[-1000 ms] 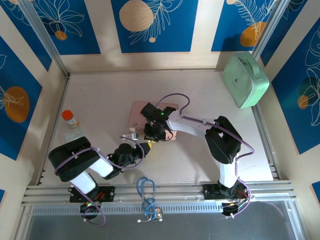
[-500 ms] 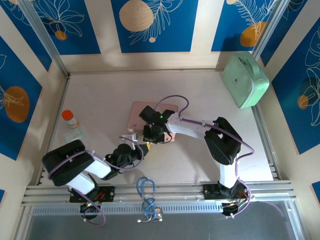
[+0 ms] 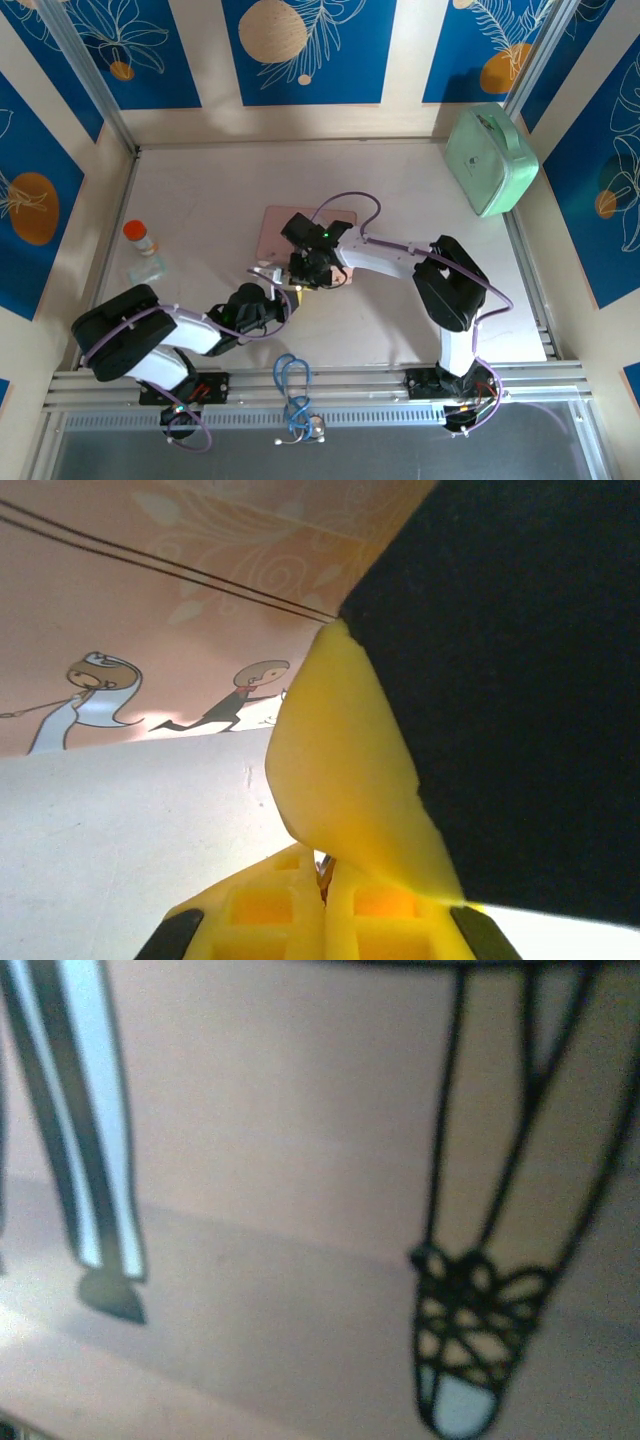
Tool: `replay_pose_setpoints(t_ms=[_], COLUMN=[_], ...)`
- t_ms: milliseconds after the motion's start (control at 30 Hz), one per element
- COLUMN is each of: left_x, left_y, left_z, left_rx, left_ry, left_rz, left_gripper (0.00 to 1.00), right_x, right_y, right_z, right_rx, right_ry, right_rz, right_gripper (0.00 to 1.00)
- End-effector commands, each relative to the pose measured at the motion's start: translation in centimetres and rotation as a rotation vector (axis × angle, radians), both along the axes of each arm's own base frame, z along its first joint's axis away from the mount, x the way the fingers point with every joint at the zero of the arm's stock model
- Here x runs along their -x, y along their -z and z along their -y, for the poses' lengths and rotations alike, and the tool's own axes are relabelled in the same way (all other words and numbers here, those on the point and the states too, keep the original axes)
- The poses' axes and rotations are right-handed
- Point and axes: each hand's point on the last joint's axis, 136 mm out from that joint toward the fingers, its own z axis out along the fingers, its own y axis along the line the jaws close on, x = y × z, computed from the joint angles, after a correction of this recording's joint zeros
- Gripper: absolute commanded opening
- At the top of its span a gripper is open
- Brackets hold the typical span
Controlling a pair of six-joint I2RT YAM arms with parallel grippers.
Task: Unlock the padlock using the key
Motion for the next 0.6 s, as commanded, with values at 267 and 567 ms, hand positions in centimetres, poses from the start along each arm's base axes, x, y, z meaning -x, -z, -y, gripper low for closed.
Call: replay_pose_setpoints(t_ms=[267,567], left_x=[-0.3,0.6], left_y=[-2.7,-1.7], left_z=[0.4,-1.1], left_rx=[0.2,0.152], left_ry=[-0.015,-0.046], left_rz=[0.065,0.008], left_gripper=[0.34,0.21], right_x=[2.6,2.3], right_y=[-0.5,-0.5], right_z=[1.1,1.2], right_rx=[-0.044,-0.052], right_ry=[0.016,0.021], right_rz=[-0.184,-0.183], right_gripper=[0.0,0.0])
